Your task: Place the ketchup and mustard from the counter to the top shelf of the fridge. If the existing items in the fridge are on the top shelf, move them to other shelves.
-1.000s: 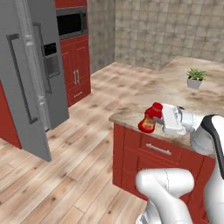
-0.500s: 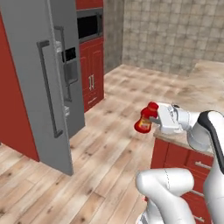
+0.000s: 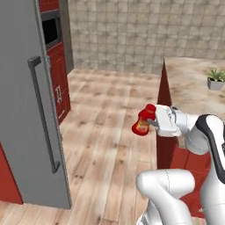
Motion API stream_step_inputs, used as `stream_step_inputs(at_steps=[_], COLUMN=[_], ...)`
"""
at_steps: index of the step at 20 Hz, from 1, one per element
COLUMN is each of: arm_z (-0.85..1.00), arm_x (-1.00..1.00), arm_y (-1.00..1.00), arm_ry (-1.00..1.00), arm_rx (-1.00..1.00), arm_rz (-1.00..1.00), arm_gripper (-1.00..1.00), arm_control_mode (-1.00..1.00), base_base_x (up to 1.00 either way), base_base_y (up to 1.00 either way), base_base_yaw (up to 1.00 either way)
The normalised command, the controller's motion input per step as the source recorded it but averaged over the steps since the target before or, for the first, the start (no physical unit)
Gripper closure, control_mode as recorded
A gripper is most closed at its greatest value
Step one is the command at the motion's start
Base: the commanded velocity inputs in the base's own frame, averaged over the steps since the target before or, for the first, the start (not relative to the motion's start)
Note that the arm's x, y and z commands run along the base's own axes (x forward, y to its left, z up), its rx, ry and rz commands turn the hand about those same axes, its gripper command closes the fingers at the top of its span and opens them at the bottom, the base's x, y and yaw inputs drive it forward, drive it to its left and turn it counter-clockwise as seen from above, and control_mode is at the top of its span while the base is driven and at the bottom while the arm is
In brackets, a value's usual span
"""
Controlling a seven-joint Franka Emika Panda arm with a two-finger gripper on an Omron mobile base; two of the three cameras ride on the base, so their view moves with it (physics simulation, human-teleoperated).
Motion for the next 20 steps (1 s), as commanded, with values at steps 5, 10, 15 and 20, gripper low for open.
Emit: stream_step_inputs(at_steps=[5, 10, 15, 20], arm_z=[0.0, 0.0, 0.0, 0.0], arm_x=[0.0, 0.0, 0.0, 0.0], arm_y=[0.0, 0.0, 0.0, 0.0], arm_ry=[0.0, 0.0, 0.0, 0.0], arm_rx=[0.0, 0.0, 0.0, 0.0], arm_rz=[0.0, 0.0, 0.0, 0.0], arm_gripper=[1.0, 1.0, 1.0, 1.0], arm_control_mode=[1.0, 1.0, 1.0, 1.0], base_base_x=[0.76, 1.0, 1.0, 0.93], base_base_y=[0.92, 0.1, 0.22, 0.77], base_base_yaw=[-0.55, -0.34, -0.17, -0.05])
